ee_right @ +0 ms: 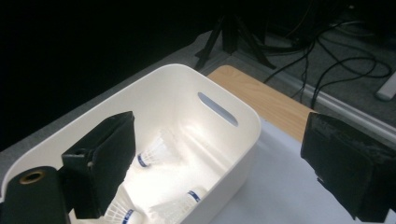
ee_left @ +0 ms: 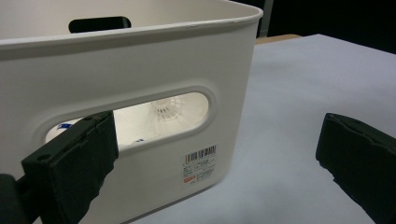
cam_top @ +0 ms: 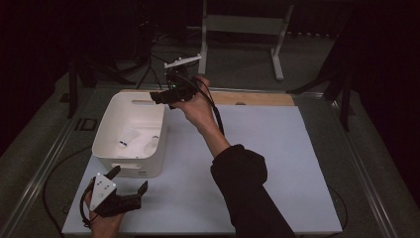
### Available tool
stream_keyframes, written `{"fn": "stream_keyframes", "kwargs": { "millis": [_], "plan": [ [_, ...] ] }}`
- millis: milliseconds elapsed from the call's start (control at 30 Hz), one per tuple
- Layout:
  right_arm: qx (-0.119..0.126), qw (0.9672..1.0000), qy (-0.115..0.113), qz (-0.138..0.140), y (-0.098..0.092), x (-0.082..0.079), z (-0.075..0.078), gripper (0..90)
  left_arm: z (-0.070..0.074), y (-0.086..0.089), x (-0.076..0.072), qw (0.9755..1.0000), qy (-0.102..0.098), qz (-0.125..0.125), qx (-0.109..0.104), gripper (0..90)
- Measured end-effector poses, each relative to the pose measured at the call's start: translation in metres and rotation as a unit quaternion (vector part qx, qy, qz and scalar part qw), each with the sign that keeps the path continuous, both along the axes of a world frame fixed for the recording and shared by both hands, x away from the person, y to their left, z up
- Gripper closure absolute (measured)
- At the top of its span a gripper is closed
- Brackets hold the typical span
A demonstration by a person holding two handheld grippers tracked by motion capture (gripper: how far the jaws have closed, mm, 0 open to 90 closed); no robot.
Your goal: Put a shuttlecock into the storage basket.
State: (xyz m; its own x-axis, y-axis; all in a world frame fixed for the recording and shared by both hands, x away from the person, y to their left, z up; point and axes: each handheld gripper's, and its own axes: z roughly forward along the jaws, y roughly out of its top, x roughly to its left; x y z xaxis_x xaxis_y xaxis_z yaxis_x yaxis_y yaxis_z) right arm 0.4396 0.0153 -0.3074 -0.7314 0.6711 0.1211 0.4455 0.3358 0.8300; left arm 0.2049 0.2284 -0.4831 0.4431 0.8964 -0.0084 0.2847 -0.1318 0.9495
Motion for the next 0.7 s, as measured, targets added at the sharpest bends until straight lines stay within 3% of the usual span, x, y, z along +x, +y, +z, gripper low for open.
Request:
{"fn": "stream_keyframes", "kwargs": {
  "millis": [100, 700],
  "plan": [
    [-0.010, 0.9999, -0.006, -0.002, -0.003, -0.001, -0.001, 10.2, 0.000, 0.000, 0.000, 1.0000, 0.000, 0.000, 0.000, 0.0],
    [-0.013, 0.9997, -0.014, -0.016, -0.036, -0.005, -0.012, 9.7, 0.000, -0.001, 0.000, 1.0000, 0.002, 0.000, 0.002, 0.0]
  ]
}}
